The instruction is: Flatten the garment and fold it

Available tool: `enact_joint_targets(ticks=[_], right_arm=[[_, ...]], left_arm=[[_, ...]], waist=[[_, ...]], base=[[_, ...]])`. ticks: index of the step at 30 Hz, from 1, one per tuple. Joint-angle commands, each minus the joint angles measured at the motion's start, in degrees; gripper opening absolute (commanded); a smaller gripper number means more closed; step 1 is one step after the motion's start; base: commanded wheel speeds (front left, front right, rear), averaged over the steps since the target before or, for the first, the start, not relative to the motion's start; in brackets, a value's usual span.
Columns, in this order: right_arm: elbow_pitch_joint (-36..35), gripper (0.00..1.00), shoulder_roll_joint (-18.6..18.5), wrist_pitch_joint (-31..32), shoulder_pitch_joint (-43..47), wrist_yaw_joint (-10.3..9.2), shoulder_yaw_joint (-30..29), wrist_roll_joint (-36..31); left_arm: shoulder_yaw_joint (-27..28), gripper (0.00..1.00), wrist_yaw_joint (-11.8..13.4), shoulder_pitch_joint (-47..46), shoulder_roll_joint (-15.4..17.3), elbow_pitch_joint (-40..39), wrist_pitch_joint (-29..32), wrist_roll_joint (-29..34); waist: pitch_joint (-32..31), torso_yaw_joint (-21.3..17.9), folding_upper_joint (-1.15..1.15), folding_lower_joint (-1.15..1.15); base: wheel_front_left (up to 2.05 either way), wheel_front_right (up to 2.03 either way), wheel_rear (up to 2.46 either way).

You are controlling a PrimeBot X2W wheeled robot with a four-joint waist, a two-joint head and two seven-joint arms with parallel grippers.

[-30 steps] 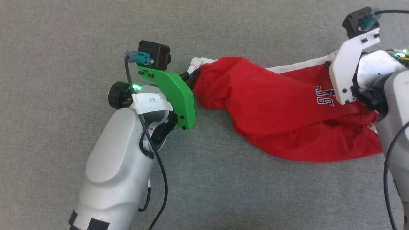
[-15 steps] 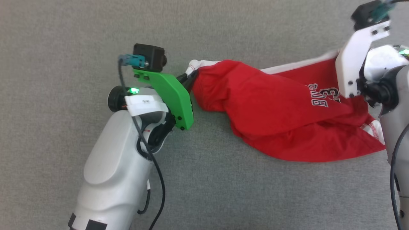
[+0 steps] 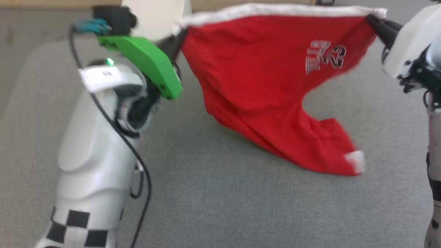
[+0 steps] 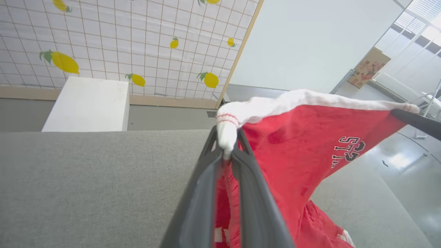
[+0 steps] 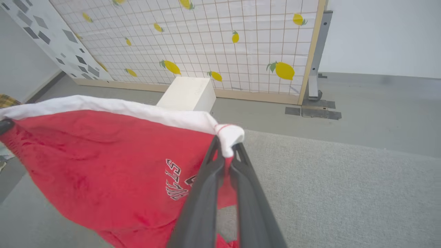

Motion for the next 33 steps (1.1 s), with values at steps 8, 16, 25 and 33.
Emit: enact_joint_targets(ticks=[8,16,25,33], right_arm=[[-6.01,0.0,0.77,1.58,-1.68,-0.09,-3.37,5.4],[-6.51,0.0,4.47,3.14,-5.75,-0.09,-5.22,3.91],[2.31,0.0,8.61,0.68,-19.66,-0.09,-8.94,-3.4],[10.39,0.0,10.01,-8.92,-35.42,-0.09,-10.61,-10.32]], left_arm=[[2.19,0.0,1.11,-7.82,2.54,-0.5,-0.29,0.72],[2.23,0.0,1.58,-13.81,3.9,3.77,-0.16,2.03],[2.97,0.0,3.68,-24.51,5.78,12.43,-1.91,4.74],[3.28,0.0,4.29,-36.21,7.21,17.27,-10.25,8.38]], waist=[[-10.25,-3.49,0.0,0.0],[-8.12,-4.97,0.0,0.0],[2.31,-6.65,0.0,0.0],[13.0,-7.65,0.0,0.0]], base=[[0.0,0.0,0.0],[0.0,0.0,0.0],[0.0,0.0,0.0],[0.0,0.0,0.0]])
